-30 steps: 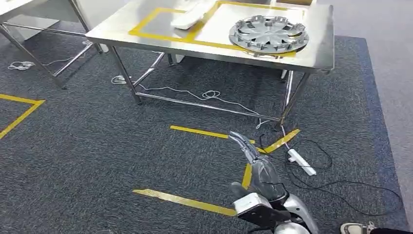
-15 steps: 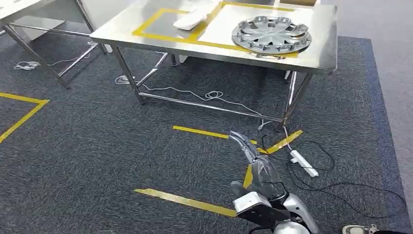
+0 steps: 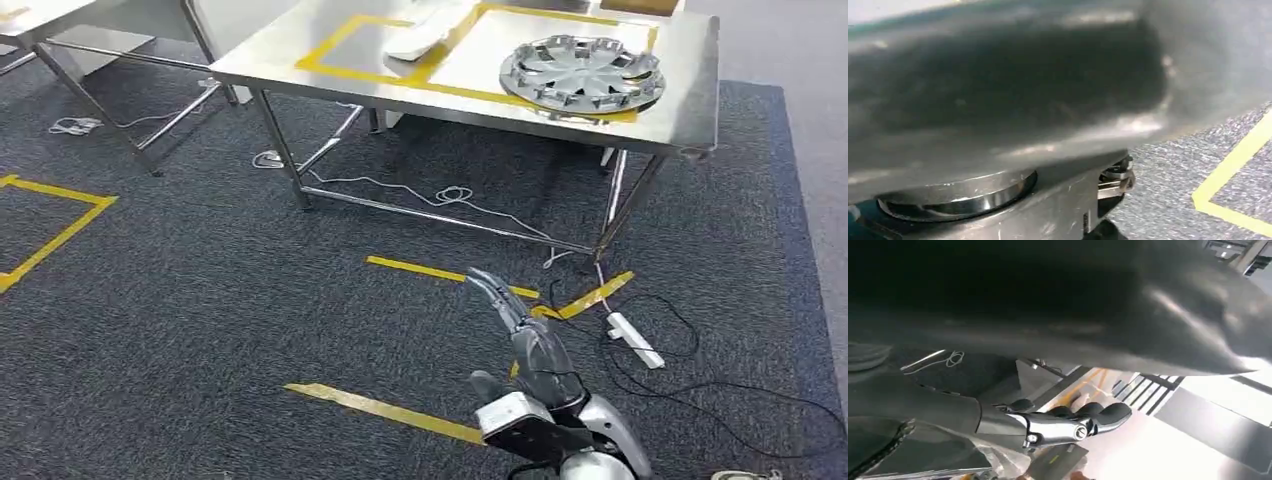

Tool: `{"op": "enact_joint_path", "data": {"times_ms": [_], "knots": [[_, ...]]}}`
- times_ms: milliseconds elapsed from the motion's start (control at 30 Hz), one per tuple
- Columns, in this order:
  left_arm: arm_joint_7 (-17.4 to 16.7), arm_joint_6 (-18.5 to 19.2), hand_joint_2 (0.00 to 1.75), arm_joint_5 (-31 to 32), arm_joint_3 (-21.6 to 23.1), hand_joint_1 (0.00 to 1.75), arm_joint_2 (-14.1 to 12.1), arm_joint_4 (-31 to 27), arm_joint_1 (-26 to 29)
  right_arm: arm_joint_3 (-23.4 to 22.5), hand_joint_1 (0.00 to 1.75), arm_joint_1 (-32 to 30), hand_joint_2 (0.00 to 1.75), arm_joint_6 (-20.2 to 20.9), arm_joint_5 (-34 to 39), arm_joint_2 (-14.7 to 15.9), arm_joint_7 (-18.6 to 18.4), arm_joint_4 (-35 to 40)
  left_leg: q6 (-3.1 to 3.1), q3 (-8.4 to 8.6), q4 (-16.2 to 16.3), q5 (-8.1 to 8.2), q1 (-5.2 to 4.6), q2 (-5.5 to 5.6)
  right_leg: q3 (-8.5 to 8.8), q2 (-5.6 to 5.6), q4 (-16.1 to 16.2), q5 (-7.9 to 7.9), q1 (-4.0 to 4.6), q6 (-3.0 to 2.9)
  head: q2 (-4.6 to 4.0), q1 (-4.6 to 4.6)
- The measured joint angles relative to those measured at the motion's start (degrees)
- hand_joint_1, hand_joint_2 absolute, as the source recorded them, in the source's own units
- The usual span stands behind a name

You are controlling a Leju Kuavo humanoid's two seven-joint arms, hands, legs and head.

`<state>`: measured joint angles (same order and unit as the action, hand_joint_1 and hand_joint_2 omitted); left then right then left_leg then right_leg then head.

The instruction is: Take the parts from the cabinet and place them on the table.

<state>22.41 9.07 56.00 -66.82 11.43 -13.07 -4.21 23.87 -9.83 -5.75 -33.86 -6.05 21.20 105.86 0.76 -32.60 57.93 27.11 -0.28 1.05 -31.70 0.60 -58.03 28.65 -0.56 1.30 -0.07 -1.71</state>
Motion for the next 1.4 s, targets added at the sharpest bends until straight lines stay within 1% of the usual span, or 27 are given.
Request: {"op": "enact_joint_path", "data": {"times_ms": [67,133,167,233,267,300,333,367,433,467,567,633,667,767,800,833,867,933,1000,1100,1167,1200,1267,1300,1333,1367,1400], "knots": [[-0.5,0.0,0.0,0.0,-0.1,0.0,0.1,0.0,0.1,0.0,0.0,0.5,0.0,0.2,0.0,0.0,0.2,-0.7,-0.45,0.03,-0.1,-0.23,0.18,0.05,-0.12,0.01,-0.1,-0.06,0.23,-0.35,0.0,-0.07],[-0.6,0.0,0.0,0.0,-0.2,0.0,0.1,0.0,0.1,0.1,0.0,1.2,0.0,0.3,0.0,-0.3,0.3,-1.2,-1.07,-0.17,0.8,0.81,0.21,-0.06,0.19,-0.39,0.6,-0.53,-0.28,-1.15,0.0,-0.05],[-0.6,0.0,0.0,0.0,-0.3,0.0,0.1,0.0,0.0,0.1,0.0,1.5,0.0,0.3,0.0,-0.5,0.4,-1.3,-1.43,-1.32,3.4,2.71,0.26,-0.26,0.18,-0.54,0.6,-0.52,-0.31,-1.54,0.0,0.35],[-0.6,-0.1,0.0,-0.2,-0.5,0.0,0.1,0.0,-0.1,0.1,0.0,1.6,0.0,0.2,0.0,-0.6,0.4,-1.7,-1.92,-5.12,12.0,6.77,0.59,-0.3,0.15,-0.93,0.5,-0.46,-0.23,-1.7,0.0,0.35],[-0.5,-0.2,0.0,-0.2,-0.6,0.0,0.1,0.0,0.0,0.1,0.0,1.7,0.0,0.2,0.0,-0.6,0.4,-1.9,-2.07,-6.96,15.9,8.21,0.64,-0.31,0.09,-1.12,0.5,-0.41,-0.2,-1.77,0.0,0.35],[-0.4,-0.2,0.0,-0.2,-0.7,0.0,0.1,0.0,0.0,0.1,0.0,1.7,0.0,0.2,0.0,-0.6,0.5,-2.1,-2.17,-7.62,17.4,8.13,0.68,-0.32,0.09,-1.23,0.5,-0.41,-0.19,-1.77,0.0,0.39],[-0.1,-0.2,0.0,-0.2,-0.7,0.0,0.1,0.0,0.0,0.1,0.0,1.7,0.0,0.2,0.0,-0.6,0.6,-2.3,-2.15,-6.98,16.1,6.64,0.73,-0.34,0.13,-1.31,0.5,-0.41,-0.19,-1.76,0.0,0.37],[0.2,-0.2,0.0,-0.2,-0.8,0.0,0.1,0.0,-0.1,0.1,0.0,1.7,0.0,0.1,0.1,-0.6,0.7,-2.5,-2.02,-5.22,12.4,4.18,0.74,-0.38,0.2,-1.34,0.5,-0.39,-0.19,-1.73,0.0,0.35],[0.6,-0.2,0.0,-0.2,-0.8,0.0,0.0,0.0,-0.1,0.1,0.0,1.7,0.0,-0.2,0.1,-0.7,0.8,-2.6,-1.53,-0.32,2.6,-0.52,0.72,-0.88,0.49,-1.38,0.5,-0.26,-0.19,-1.53,0.0,0.37],[0.6,-0.2,0.0,-0.2,-0.8,0.0,0.0,0.0,-0.2,0.1,0.0,1.7,0.0,-0.3,0.1,-0.8,0.9,-2.6,-1.22,0.71,0.6,0.34,0.34,-1.27,0.42,-1.39,0.3,-0.17,0.2,-1.26,0.0,0.37],[0.2,-0.6,0.0,-0.2,-1.0,0.0,0.0,0.0,-0.2,0.1,0.0,1.4,0.0,-0.5,0.1,-0.8,1.1,-2.6,-0.64,0.33,0.1,0.41,0.17,-1.02,-0.01,-1.64,0.4,-0.45,0.11,-0.37,0.0,0.37],[-0.4,-0.9,0.0,-0.2,-1.0,0.0,0.2,0.0,-0.1,0.1,0.0,1.4,0.0,-0.7,0.1,-0.8,1.2,-2.5,0.17,0.63,-0.7,-0.13,0.69,-0.95,-0.59,-1.56,0.1,0.24,0.01,0.31,0.0,0.35],[-0.5,-1.0,0.0,-0.2,-1.0,0.0,0.2,0.0,-0.1,0.1,0.0,1.4,0.0,-0.8,0.1,-0.8,1.3,-2.5,0.47,0.61,-0.8,-0.19,0.65,-0.91,-1.34,-1.21,-2.1,1.9,0.03,0.49,0.0,0.03],[-0.7,-0.9,0.0,-0.1,-1.0,0.0,0.3,0.0,-0.1,0.0,0.0,0.8,0.0,-0.8,0.1,-0.8,1.2,-2.5,0.8,0.46,-0.8,-0.16,0.51,-0.86,-7.44,-0.8,-15.3,7.84,-0.01,0.76,0.0,-0.07],[-0.7,-0.9,0.0,-0.1,-1.0,0.0,0.3,0.0,0.0,0.0,0.0,0.7,0.0,-0.8,0.1,-0.8,1.2,-2.5,0.8,0.46,-0.7,-0.16,0.47,-0.85,-8.62,-0.78,-17.6,8.14,-0.02,0.79,0.0,-0.04],[-0.7,-0.8,0.0,-0.1,-1.0,0.0,0.3,0.0,0.0,0.0,0.0,0.6,0.0,-0.8,0.1,-0.8,1.2,-2.5,0.8,0.5,-0.7,-0.16,0.46,-0.79,-8.44,-0.78,-17.0,6.97,-0.02,0.76,0.0,0.0],[-0.7,-0.8,0.0,-0.2,-1.0,0.0,0.3,0.0,-0.1,0.0,0.0,0.7,0.0,-0.8,0.1,-0.8,1.3,-2.5,0.79,0.56,-0.7,-0.16,0.47,-0.66,-6.93,-0.78,-13.7,4.68,-0.02,0.7,0.0,-0.04],[-0.6,-0.8,0.0,-0.2,-1.0,0.0,0.4,0.0,-0.2,0.0,0.0,0.7,0.0,-0.8,0.1,-0.8,1.3,-2.5,0.6,0.81,-0.7,-0.03,0.48,-0.3,-1.6,-0.59,-3.0,-0.52,-0.08,0.38,0.0,-0.07],[-0.6,-0.7,0.0,-0.2,-1.1,0.0,0.4,0.0,-0.2,0.0,0.0,0.8,0.0,-0.9,0.1,-0.8,1.4,-2.5,0.14,0.38,-0.1,0.16,0.05,-0.12,0.53,-0.18,0.7,0.11,-0.05,0.17,0.0,0.0],[-0.5,-0.7,0.0,-0.2,-1.1,0.0,0.3,0.0,-0.2,-0.1,0.0,0.8,0.0,-0.9,0.1,-0.8,1.4,-2.5,-0.56,0.25,-0.2,-0.2,0.2,-0.09,0.11,-0.18,0.2,-0.14,0.11,-0.4,0.0,0.07],[-0.4,-0.7,0.0,-0.2,-1.1,0.0,0.3,0.0,-0.2,-0.2,0.0,1.0,0.0,-0.9,0.1,-0.9,1.4,-2.5,-1.23,-0.35,1.6,1.52,0.24,-0.3,0.44,-0.53,0.6,-0.38,-0.34,-1.12,0.0,0.25],[-0.4,-0.7,0.0,-0.2,-1.1,0.0,0.3,0.0,-0.3,-0.2,0.0,1.1,0.0,-0.8,0.2,-1.0,1.5,-2.5,-1.53,-1.85,4.9,3.57,0.35,-0.34,0.44,-0.69,0.6,-0.32,-0.34,-1.47,0.0,0.55],[-0.4,-0.7,0.0,-0.2,-1.1,0.0,0.3,0.0,-0.3,-0.3,0.0,1.1,0.0,-0.8,0.2,-1.1,1.5,-2.5,-1.93,-6.16,14.4,7.79,0.58,-0.35,0.41,-1.01,0.6,-0.22,-0.24,-1.66,0.0,0.46],[-0.4,-0.7,0.0,-0.2,-1.1,0.0,0.3,0.0,-0.2,-0.3,0.0,1.1,0.0,-0.8,0.2,-1.1,1.4,-2.5,-2.06,-7.72,17.8,8.57,0.61,-0.35,0.41,-1.12,0.5,-0.19,-0.22,-1.71,0.0,0.48],[-0.4,-0.7,0.0,-0.2,-1.2,0.0,0.3,0.0,-0.1,-0.3,0.0,1.0,0.0,-0.8,0.2,-1.1,1.4,-2.5,-2.08,-7.73,17.8,7.72,0.67,-0.36,0.5,-1.15,0.5,-0.16,-0.22,-1.74,0.0,0.48],[-0.4,-0.7,0.0,-0.2,-1.2,0.0,0.3,0.0,-0.1,-0.3,0.0,1.0,0.0,-0.8,0.2,-1.1,1.4,-2.5,-2.01,-6.68,15.5,5.79,0.69,-0.38,0.58,-1.16,0.5,-0.13,-0.22,-1.73,0.0,0.5],[-0.4,-0.7,0.0,-0.2,-1.2,0.0,0.3,0.0,-0.2,-0.4,0.0,1.0,0.0,-0.7,0.2,-1.1,1.4,-2.5,-1.86,-4.65,11.2,3.19,0.69,-0.44,0.73,-1.16,0.5,-0.1,-0.22,-1.7,0.0,0.48]]}}
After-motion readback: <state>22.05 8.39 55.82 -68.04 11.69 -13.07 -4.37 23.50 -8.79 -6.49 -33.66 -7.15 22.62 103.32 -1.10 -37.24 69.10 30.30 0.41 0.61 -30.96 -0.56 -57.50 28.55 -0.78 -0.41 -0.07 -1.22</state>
